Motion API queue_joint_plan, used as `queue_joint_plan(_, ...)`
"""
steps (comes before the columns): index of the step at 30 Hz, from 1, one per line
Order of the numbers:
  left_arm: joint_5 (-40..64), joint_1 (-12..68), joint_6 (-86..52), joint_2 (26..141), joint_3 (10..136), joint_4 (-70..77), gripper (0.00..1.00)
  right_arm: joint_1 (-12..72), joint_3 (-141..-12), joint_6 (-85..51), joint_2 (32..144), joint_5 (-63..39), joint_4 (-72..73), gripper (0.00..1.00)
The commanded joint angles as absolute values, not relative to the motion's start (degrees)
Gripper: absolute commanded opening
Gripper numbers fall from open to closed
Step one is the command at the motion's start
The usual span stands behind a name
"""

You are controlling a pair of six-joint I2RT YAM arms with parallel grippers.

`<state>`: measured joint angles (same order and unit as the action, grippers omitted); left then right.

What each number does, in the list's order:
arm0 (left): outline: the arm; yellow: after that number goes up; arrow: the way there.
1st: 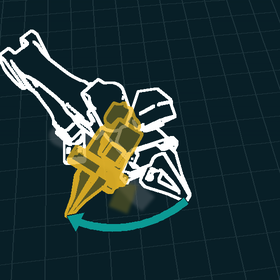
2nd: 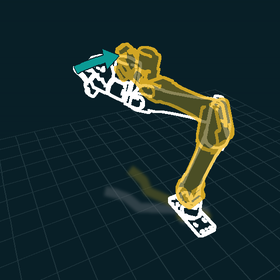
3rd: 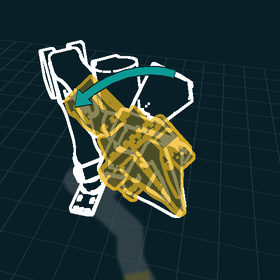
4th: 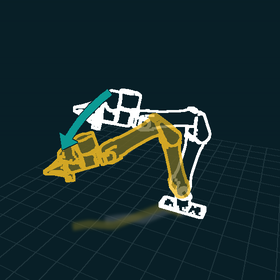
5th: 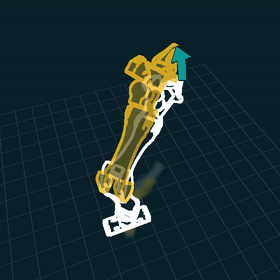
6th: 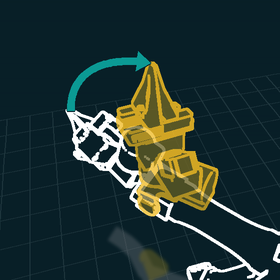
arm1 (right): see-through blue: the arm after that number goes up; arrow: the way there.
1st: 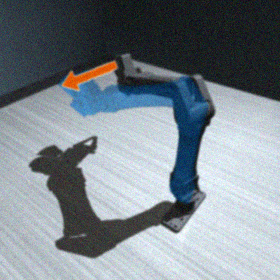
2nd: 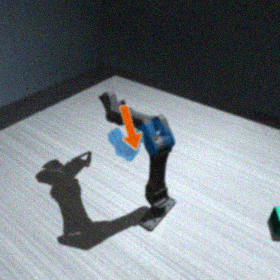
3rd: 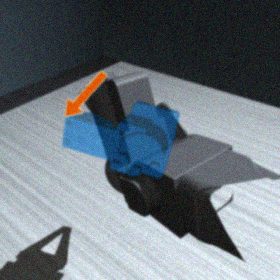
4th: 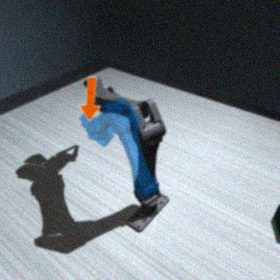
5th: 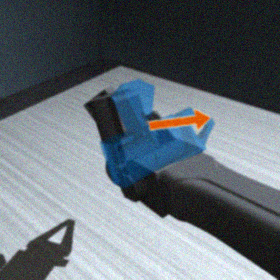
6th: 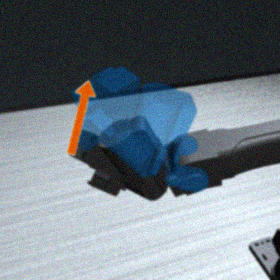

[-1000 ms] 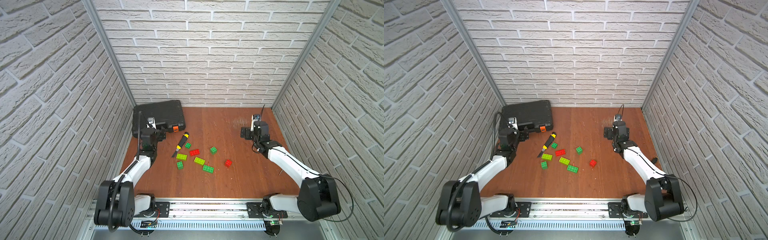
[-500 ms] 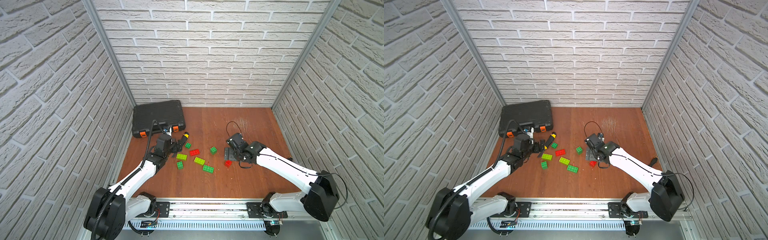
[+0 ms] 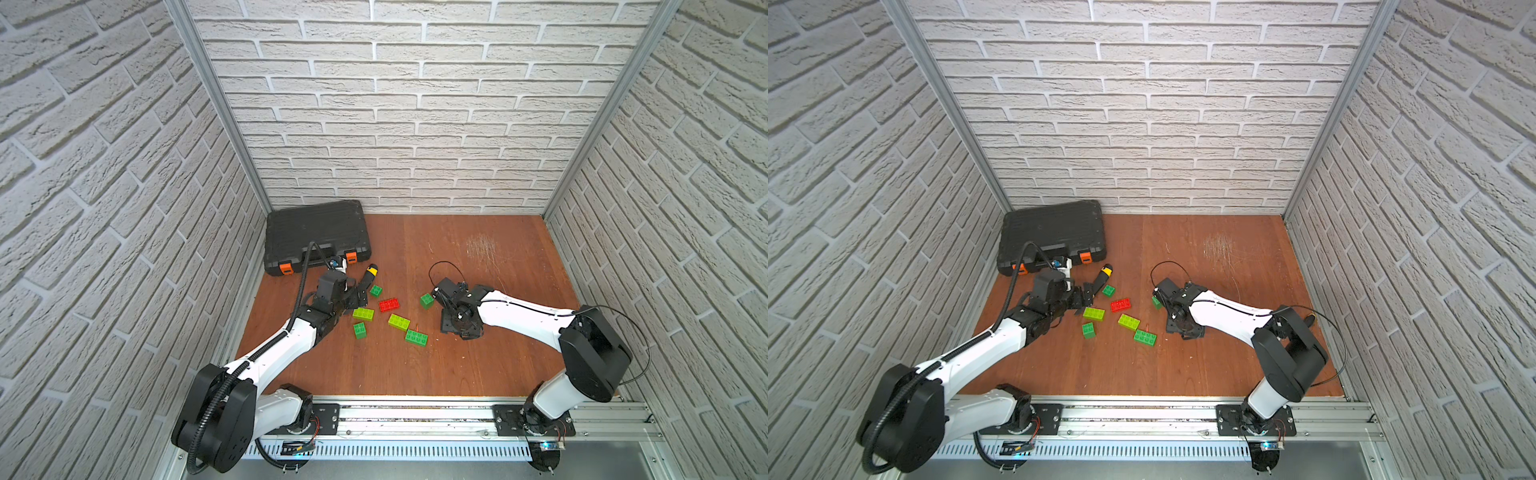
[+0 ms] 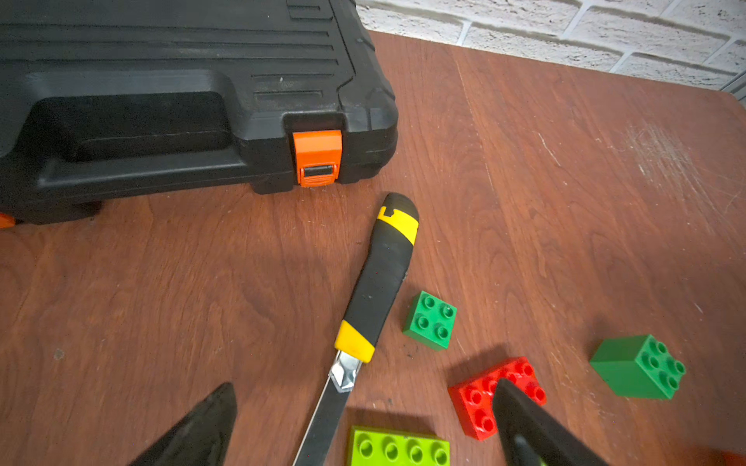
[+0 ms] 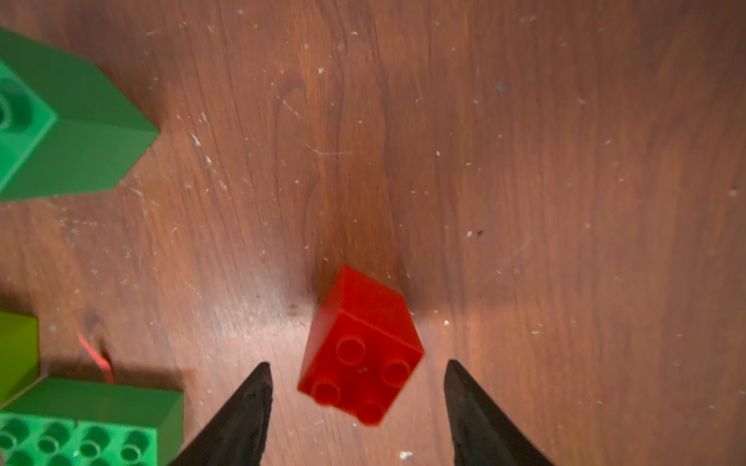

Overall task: Assemble a spoon with lego
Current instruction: Pick up the lego brick from the center of the board.

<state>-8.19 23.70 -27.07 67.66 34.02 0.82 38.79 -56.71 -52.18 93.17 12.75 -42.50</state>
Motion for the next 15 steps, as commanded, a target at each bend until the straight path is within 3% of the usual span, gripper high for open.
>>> queue_joint_plan(1,-8.12,23.98,-27.6,67.81,35.19,2.37,0.98,38.84,-58.08,-51.99,94.57,12.13,-40.43,0.6)
queue_joint_plan(15,-8.7,24.08,-28.26,68.97,35.65,2.28,0.98,38.0,-59.59,-49.12,96.94,12.44,-40.18,0.47)
